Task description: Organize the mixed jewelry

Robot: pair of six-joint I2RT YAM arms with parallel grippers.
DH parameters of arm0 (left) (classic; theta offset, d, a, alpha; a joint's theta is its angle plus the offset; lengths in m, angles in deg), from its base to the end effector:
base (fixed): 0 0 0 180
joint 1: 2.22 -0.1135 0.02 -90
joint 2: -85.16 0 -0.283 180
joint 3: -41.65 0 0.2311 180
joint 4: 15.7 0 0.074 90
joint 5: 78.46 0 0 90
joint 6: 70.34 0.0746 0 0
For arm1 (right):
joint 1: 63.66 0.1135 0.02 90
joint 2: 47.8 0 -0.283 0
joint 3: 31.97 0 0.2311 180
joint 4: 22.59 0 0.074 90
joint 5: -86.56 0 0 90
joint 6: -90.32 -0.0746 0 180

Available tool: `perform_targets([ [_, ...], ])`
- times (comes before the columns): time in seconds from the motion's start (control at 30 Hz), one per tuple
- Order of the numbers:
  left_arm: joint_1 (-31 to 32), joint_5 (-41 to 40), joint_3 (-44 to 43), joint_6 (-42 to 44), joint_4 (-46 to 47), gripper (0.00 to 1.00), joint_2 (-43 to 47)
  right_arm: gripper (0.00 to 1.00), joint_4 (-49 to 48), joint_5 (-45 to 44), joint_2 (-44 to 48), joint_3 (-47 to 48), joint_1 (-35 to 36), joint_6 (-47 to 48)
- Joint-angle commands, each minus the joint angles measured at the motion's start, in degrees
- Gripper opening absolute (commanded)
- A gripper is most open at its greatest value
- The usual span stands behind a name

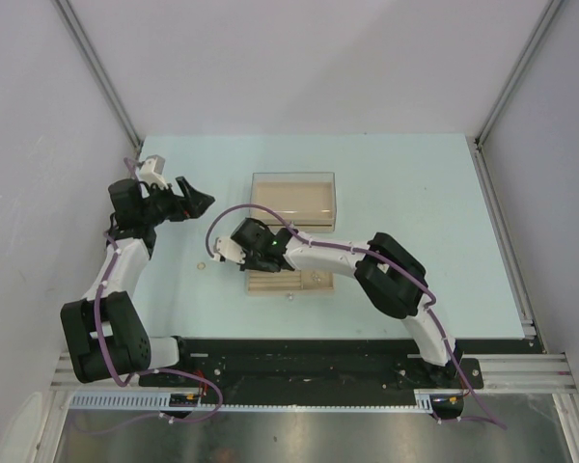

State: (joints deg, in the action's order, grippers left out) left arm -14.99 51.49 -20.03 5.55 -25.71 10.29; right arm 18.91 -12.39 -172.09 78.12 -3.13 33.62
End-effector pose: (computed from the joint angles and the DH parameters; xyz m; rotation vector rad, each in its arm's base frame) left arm 0.2951 0.0178 0.2823 0.0013 1.9395 -0.7000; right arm 0.2495 0.4180 0.1686 -1.8022 1.7690 -0.0086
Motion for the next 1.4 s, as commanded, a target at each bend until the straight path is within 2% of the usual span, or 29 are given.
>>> perform_targets([
  [0.0,-0.7,2.1,0.4,-0.7,1.5,0.94,1.0,0.00,-0.4,1.2,-1.3,2.1,-0.7,1.2],
  [0.3,-0.7,2.5,0.6,-0.3,1.4,0.94,1.0,0.00,0.7,1.6,-2.4,2.5,-0.5,1.6],
  [0.43,-0.8,2.1,0.4,0.6,0.9,0.94,1.1,0.10,1.0,1.2,-2.0,2.6,-0.5,1.1],
  [0.83,-1.3,1.5,-0.6,2.2,-1.3,0.94,1.6,0.29,1.7,-0.5,1.3,2.3,-0.4,0.3],
  [1.37,-1.4,0.1,-1.4,6.4,-3.3,0.94,1.7,0.36,2.7,-2.0,3.7,3.4,0.1,-0.8],
])
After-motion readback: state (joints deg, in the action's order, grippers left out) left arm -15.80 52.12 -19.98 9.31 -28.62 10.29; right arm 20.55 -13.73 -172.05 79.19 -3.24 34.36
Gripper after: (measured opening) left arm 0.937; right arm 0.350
